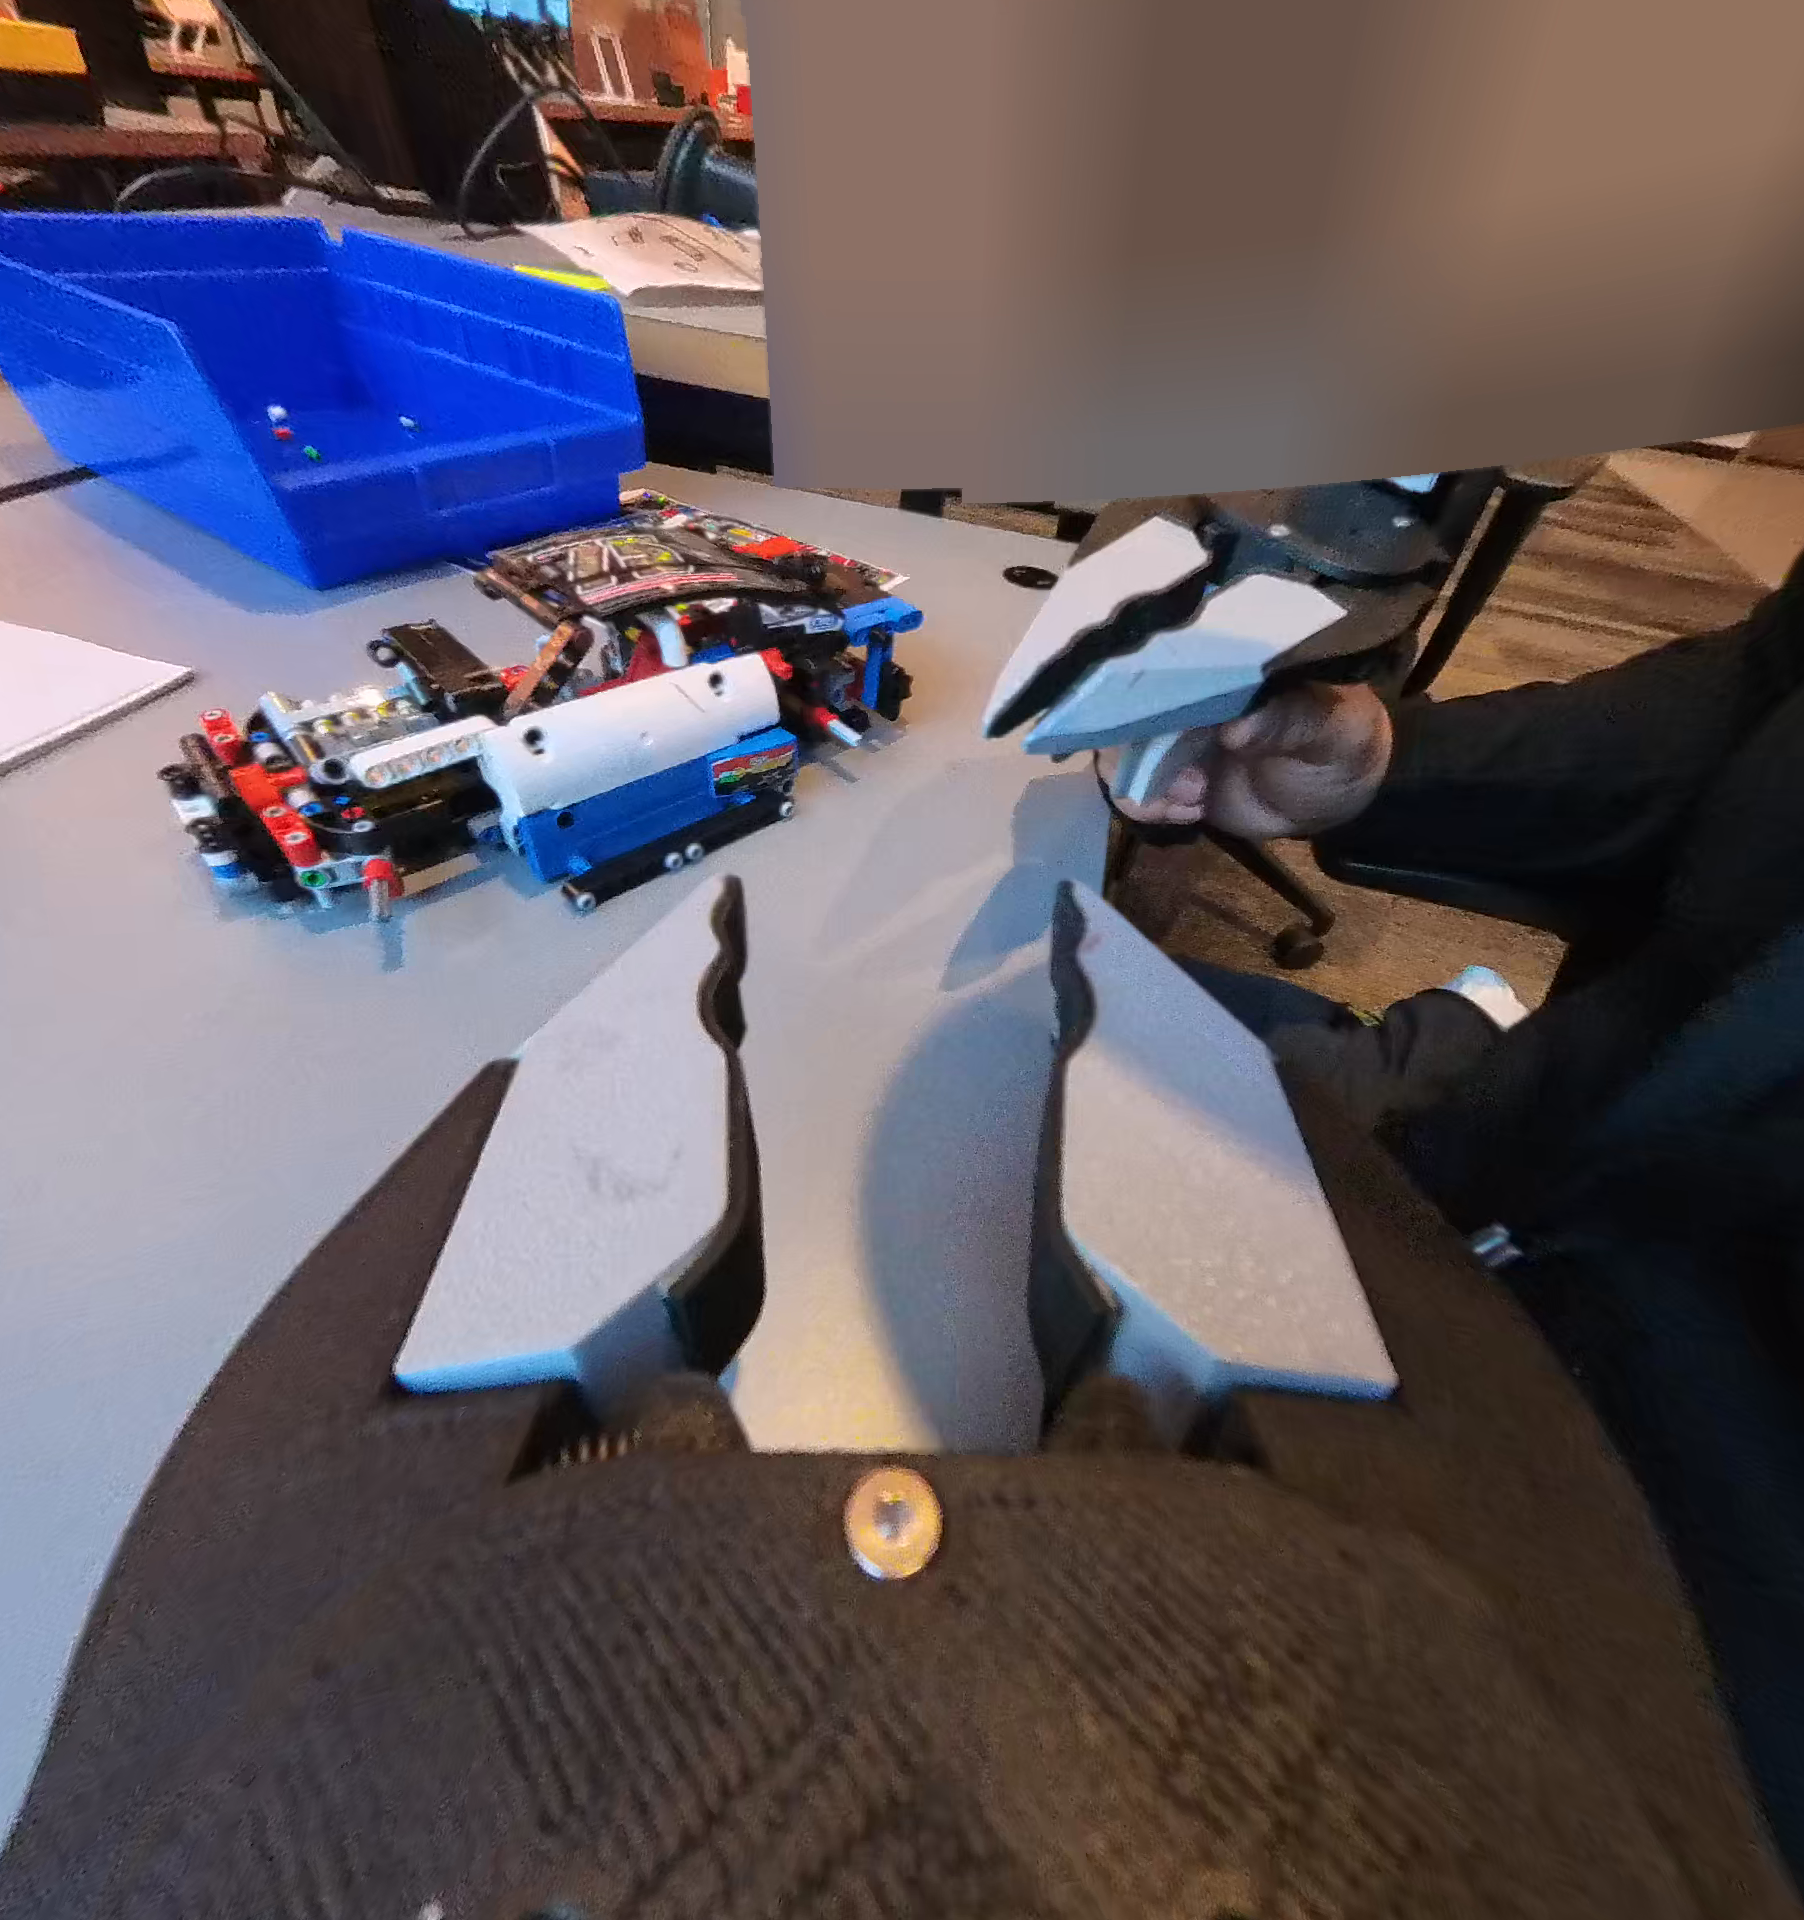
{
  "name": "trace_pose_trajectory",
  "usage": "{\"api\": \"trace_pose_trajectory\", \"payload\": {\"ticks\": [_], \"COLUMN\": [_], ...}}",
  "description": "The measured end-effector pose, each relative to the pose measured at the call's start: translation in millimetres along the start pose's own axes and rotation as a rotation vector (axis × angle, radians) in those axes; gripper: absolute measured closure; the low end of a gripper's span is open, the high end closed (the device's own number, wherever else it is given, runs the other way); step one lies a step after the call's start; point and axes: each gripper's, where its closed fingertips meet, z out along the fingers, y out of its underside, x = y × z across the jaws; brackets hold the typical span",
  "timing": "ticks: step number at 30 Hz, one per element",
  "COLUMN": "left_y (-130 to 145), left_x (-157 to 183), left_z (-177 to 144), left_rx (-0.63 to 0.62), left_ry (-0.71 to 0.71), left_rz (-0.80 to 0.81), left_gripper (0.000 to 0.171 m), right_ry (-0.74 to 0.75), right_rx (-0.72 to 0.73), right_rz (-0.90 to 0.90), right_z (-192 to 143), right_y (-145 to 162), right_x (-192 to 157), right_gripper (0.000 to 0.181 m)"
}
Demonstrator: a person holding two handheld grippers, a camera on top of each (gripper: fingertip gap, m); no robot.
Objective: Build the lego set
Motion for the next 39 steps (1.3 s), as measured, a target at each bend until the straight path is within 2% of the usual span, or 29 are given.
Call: {"api": "trace_pose_trajectory", "payload": {"ticks": [4, 6, 11, 14, 18, 23, 26, 29, 32, 39], "left_y": [-8, -8, -5, 4, 25, 30, 24, 30, 36, 48], "left_x": [-7, -6, 6, 16, 24, 22, 17, 15, 14, 13], "left_z": [-8, -6, -16, -19, -15, -18, -21, -20, -19, -14], "left_rx": [0.070, 0.060, 0.071, 0.037, -0.073, -0.114, -0.089, -0.113, -0.147, -0.207], "left_ry": [0.026, 0.065, 0.055, 0.029, -0.003, -0.082, -0.144, -0.173, -0.198, -0.187], "left_rz": [-0.065, -0.090, -0.099, -0.055, 0.041, 0.149, 0.189, 0.212, 0.248, 0.239], "left_gripper": [0.116, 0.113, 0.113, 0.117, 0.117, 0.120, 0.121, 0.121, 0.122, 0.122], "right_ry": [-0.080, -0.115, -0.075, -0.074, -0.076, -0.042, -0.033, -0.029, -0.049, -0.103], "right_rx": [-0.012, -0.009, 0.019, 0.032, 0.064, 0.012, -0.017, -0.044, -0.066, -0.076], "right_rz": [0.070, 0.106, 0.039, -0.027, 0.038, -0.013, 0.011, 0.035, 0.052, 0.051], "right_z": [7, 6, -5, 0, 7, 4, -3, -4, -1, 2], "right_y": [3, 4, 0, -8, -14, -4, 2, 10, 15, 16], "right_x": [-2, -4, -7, -10, -9, -9, -8, -3, -2, -8], "right_gripper": [0.176, 0.175, 0.176, 0.175, 0.174, 0.172, 0.160, 0.134, 0.120, 0.129]}}
